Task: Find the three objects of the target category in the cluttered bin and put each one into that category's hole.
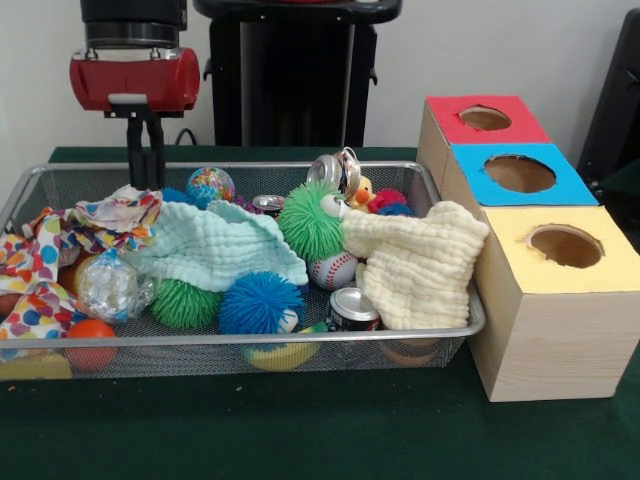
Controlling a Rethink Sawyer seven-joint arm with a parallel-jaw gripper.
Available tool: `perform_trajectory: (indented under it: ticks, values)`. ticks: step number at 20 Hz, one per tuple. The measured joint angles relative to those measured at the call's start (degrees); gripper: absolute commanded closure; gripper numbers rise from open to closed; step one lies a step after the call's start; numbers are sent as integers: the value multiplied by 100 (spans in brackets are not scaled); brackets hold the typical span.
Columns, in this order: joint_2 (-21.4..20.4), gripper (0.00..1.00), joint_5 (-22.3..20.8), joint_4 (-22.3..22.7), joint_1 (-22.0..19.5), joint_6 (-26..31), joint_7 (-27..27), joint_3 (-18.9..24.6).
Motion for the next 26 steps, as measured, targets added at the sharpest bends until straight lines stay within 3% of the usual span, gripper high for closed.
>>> perform_trajectory:
  ticks: [13, 14, 26]
  values:
    - [-205, 100, 588, 12, 1007, -1, 231, -738]
    - [-224, 0, 674, 16, 1160, 0, 231, -838]
    - [-298, 0, 961, 27, 1246, 0, 231, -1001]
